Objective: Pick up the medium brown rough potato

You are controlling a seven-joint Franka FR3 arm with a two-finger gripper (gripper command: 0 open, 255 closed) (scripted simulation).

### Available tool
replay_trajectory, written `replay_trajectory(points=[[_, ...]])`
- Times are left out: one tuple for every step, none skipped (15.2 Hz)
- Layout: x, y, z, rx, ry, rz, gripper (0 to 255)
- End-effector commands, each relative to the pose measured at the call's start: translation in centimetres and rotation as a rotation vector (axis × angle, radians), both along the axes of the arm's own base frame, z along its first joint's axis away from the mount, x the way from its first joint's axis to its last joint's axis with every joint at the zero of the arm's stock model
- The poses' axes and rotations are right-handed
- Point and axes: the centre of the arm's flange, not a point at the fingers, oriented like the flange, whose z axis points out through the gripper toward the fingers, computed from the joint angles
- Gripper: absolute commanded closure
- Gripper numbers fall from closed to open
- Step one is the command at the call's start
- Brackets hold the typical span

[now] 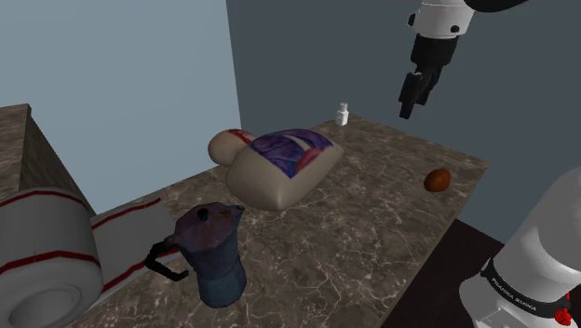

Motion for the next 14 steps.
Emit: replay_trajectory(points=[[0.0,0.0,0.0,0.000,0.000,0.000,0],[0.0,-0.8,-1.0,0.002,0.003,-0.068,0],[-0.1,-1.6,-2.0,0.004,0.006,-0.137,0],[-0.3,-2.5,-3.0,0.007,0.009,-0.205,0],[-0.5,-3.3,-4.0,0.009,0.012,-0.273,0],[-0.7,-4.0,-5.0,0.011,0.015,-0.341,0],[-1.0,-4.8,-6.0,0.013,0.018,-0.410,0],[-1.4,-5.5,-7.0,0.016,0.021,-0.478,0],[-1.8,-6.2,-8.0,0.018,0.024,-0.546,0],[-2.3,-6.9,-9.1,0.020,0.027,-0.615,0],[-2.8,-7.5,-10.1,0.022,0.030,-0.683,0],[-3.4,-8.1,-11.1,0.025,0.033,-0.751,0],[-4.0,-8.7,-12.1,0.027,0.036,-0.819,0],[-4.6,-9.2,-13.1,0.029,0.039,-0.888,0]])
